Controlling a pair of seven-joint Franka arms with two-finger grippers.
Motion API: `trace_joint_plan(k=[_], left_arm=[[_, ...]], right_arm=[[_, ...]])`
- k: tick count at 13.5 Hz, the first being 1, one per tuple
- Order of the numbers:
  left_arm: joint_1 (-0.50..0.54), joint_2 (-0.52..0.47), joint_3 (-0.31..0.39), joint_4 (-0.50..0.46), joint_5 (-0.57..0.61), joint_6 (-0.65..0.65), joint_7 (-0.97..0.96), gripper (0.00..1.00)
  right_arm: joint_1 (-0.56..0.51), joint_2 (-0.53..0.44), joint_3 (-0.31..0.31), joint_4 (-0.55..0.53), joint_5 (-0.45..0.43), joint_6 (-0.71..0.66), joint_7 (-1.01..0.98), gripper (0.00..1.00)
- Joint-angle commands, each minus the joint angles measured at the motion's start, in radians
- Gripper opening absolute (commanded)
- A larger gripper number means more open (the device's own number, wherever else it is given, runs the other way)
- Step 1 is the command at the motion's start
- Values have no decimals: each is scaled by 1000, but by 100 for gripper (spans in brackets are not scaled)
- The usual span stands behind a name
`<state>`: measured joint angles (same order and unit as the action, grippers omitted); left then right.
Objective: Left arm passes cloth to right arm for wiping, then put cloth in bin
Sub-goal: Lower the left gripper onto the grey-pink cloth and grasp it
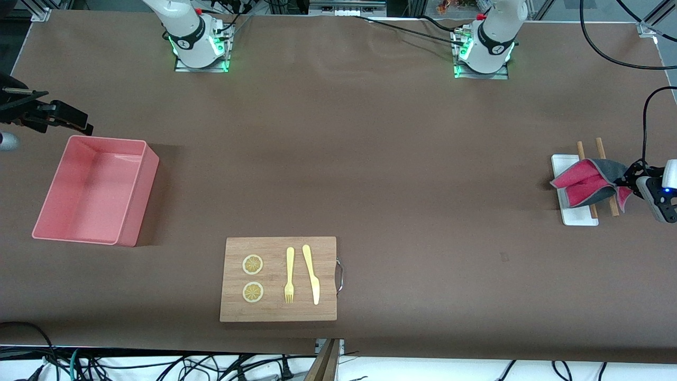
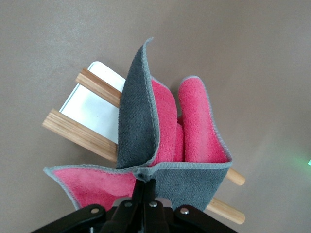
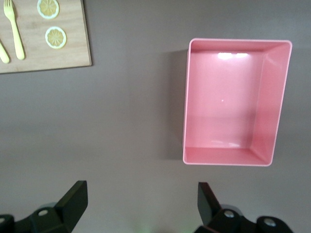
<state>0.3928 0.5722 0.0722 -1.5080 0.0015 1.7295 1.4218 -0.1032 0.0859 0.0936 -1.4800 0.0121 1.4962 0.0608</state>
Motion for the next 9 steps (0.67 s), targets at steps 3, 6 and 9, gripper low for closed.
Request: trace_joint_plan(k=[3, 6, 9], left_arm=[[-2, -5, -8, 89, -23, -115, 17, 0], [-24, -27, -12, 140, -20, -195, 8, 0], [-41, -54, -15, 141, -23, -231, -36, 0]], right_arm=[[-7, -3, -6, 0, 14, 13, -2, 100], [-7, -3, -8, 0, 12, 13, -6, 100], [-4, -3, -6, 0, 14, 15, -4, 100]])
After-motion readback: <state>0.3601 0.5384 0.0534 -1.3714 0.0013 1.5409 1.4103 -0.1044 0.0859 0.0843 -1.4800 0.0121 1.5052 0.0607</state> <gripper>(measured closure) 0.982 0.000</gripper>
